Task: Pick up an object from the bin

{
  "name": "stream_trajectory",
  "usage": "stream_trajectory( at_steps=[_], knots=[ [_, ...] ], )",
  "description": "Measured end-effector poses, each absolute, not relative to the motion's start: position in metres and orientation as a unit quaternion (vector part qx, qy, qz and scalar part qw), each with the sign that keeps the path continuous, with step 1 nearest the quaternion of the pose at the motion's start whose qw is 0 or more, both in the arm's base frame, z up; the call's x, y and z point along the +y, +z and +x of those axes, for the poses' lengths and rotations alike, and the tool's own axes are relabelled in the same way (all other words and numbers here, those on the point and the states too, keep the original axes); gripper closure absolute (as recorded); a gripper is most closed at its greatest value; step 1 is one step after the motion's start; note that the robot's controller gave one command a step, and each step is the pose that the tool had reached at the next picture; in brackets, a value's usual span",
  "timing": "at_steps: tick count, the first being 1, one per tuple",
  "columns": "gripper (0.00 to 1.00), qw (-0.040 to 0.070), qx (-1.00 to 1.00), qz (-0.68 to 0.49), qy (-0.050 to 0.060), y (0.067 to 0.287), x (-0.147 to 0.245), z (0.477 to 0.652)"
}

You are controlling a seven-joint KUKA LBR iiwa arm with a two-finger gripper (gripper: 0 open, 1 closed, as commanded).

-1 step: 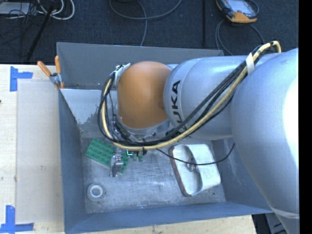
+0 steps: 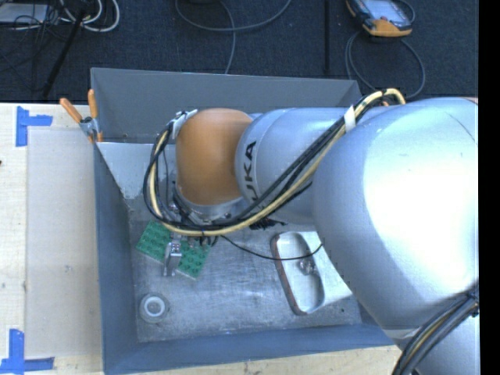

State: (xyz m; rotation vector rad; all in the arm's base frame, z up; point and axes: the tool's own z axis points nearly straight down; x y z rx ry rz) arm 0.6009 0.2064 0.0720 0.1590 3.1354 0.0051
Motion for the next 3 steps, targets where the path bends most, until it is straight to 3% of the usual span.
stream_trajectory(
  at_steps=[1,2,3],
  knots=[
    [1.00,0.005,0.999,0.052,0.003,0.076,0.206,0.603],
    [1.00,0.003,0.999,0.045,0.001,0.200,0.203,0.616],
    [1.00,0.005,1.000,-0.008,0.001,0.322,0.162,0.602]
  ],
)
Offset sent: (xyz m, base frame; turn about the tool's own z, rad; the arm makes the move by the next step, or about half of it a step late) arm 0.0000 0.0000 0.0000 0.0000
